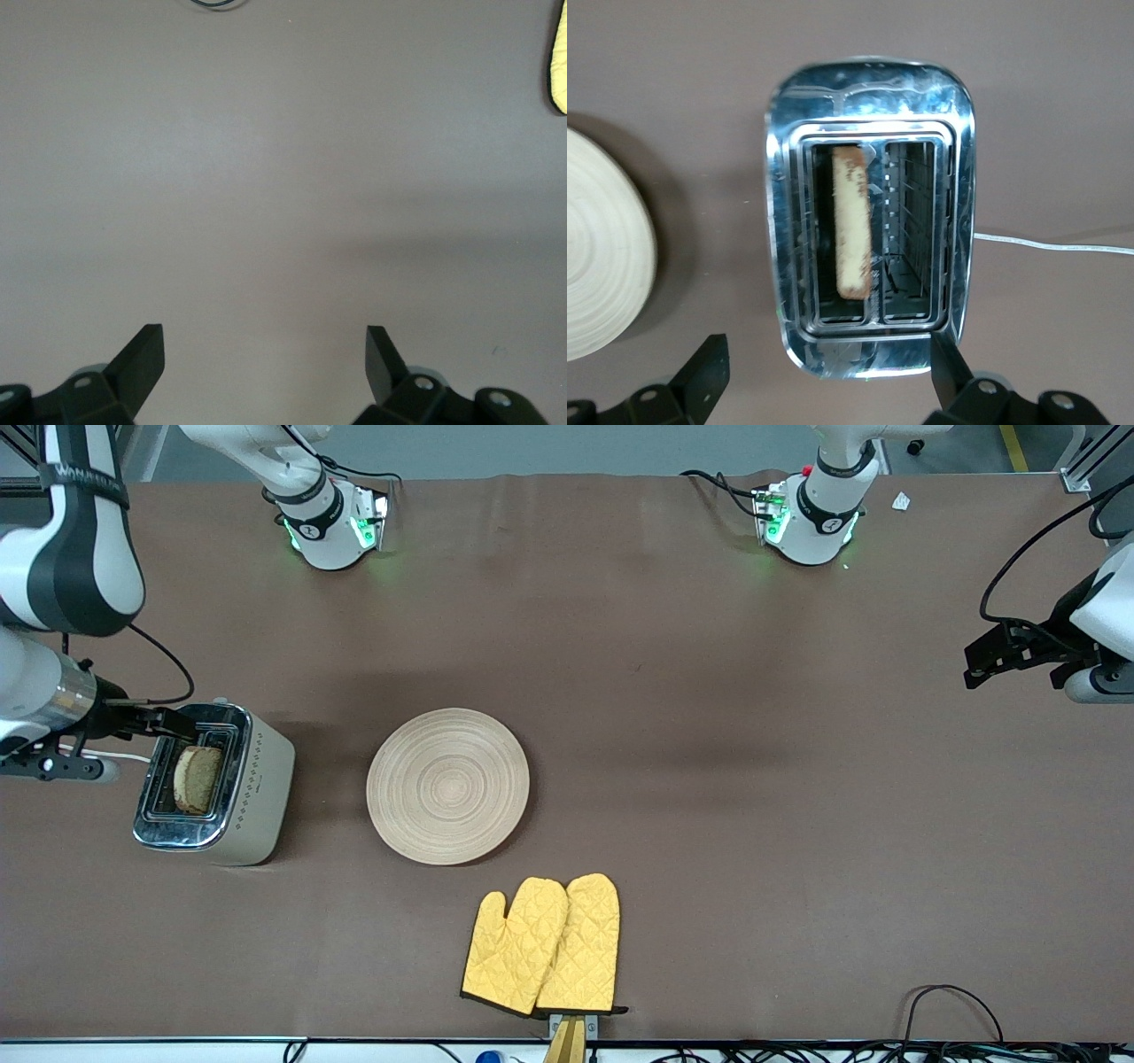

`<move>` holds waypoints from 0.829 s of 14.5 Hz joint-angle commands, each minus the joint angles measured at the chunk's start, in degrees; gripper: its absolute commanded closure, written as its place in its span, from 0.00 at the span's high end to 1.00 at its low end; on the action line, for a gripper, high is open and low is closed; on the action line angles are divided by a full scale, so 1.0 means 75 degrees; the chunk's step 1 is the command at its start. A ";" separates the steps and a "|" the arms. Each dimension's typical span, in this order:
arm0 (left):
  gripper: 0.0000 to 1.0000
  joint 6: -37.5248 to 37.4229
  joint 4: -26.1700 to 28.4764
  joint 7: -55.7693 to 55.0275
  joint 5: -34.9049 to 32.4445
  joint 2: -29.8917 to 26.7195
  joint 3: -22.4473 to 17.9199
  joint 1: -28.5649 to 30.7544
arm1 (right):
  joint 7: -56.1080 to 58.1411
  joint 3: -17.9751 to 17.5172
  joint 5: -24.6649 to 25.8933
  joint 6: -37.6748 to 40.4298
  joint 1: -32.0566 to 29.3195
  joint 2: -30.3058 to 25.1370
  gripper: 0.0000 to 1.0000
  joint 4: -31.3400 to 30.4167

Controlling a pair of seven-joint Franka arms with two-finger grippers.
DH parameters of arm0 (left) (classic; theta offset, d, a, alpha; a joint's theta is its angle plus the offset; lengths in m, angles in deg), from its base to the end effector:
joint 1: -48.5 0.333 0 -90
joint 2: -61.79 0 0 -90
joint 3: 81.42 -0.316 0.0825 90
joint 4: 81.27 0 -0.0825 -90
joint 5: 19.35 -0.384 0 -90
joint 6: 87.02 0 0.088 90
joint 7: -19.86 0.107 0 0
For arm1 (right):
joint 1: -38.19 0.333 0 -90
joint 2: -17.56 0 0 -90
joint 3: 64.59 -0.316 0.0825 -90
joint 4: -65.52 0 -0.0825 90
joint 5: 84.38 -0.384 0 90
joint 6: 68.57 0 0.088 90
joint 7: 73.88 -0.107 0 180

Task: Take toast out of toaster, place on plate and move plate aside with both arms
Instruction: 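Reach the right gripper down to the toast in the toaster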

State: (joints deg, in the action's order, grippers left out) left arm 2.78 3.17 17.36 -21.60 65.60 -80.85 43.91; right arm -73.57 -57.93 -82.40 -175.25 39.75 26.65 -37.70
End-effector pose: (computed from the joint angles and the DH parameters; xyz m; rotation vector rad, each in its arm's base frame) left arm 0.5735 -0.0474 0.6325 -3.1037 0.0710 -0.0459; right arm 0.5926 -0.0526 0.4481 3.0895 -0.1105 -0.1541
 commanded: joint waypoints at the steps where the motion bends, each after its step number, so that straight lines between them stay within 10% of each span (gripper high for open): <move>1: 1.00 -0.0079 -0.0020 -0.0088 -0.0040 -0.0052 0.0018 -0.0010 | 0.0087 -0.0079 -0.0123 -0.0236 -0.0149 0.0182 1.00 -0.0053; 7: 1.00 -0.0079 -0.0020 -0.0077 -0.0040 -0.0052 0.0018 0.0014 | 0.0087 -0.0079 -0.0134 -0.0693 -0.0243 0.0580 0.99 -0.0053; 12: 1.00 -0.0079 -0.0020 -0.0053 -0.0040 -0.0052 0.0018 0.0014 | 0.0087 -0.0091 -0.0134 -0.0869 -0.0243 0.0897 0.66 -0.0053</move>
State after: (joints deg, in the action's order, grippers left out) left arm 2.78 3.17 17.36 -21.60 65.60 -80.85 43.97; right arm -73.55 -57.96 -82.42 -181.06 38.82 33.07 -37.73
